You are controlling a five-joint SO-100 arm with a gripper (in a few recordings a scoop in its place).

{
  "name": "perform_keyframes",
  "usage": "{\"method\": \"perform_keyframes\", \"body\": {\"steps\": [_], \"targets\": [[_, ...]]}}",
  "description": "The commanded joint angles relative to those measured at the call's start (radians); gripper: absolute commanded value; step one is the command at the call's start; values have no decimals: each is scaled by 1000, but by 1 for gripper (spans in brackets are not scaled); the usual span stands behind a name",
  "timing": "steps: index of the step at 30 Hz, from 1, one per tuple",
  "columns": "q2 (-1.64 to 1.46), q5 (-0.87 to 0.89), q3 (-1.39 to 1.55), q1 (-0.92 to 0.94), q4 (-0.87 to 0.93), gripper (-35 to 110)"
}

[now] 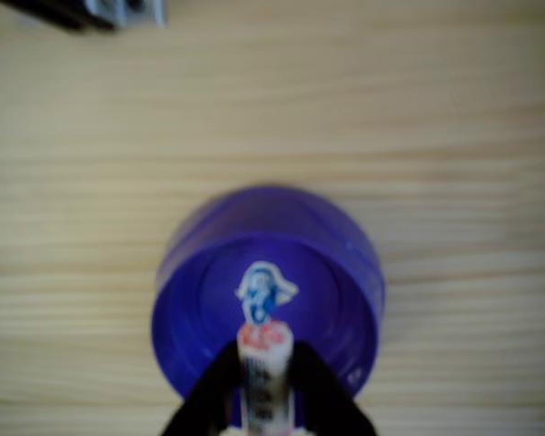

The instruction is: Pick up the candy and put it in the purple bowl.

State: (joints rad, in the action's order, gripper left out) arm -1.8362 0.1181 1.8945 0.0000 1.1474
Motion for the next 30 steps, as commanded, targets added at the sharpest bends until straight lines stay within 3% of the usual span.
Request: {"method": "perform_keyframes", "body": {"steps": [1, 10, 14, 21, 30], "targets": [[-78, 23, 3, 11, 3, 9], [-137, 46, 31, 2, 17, 15], [-215, 3, 0, 41, 64, -1], [-434, -71, 32, 181, 137, -1], [-747, -166, 287, 310, 124, -1]]}}
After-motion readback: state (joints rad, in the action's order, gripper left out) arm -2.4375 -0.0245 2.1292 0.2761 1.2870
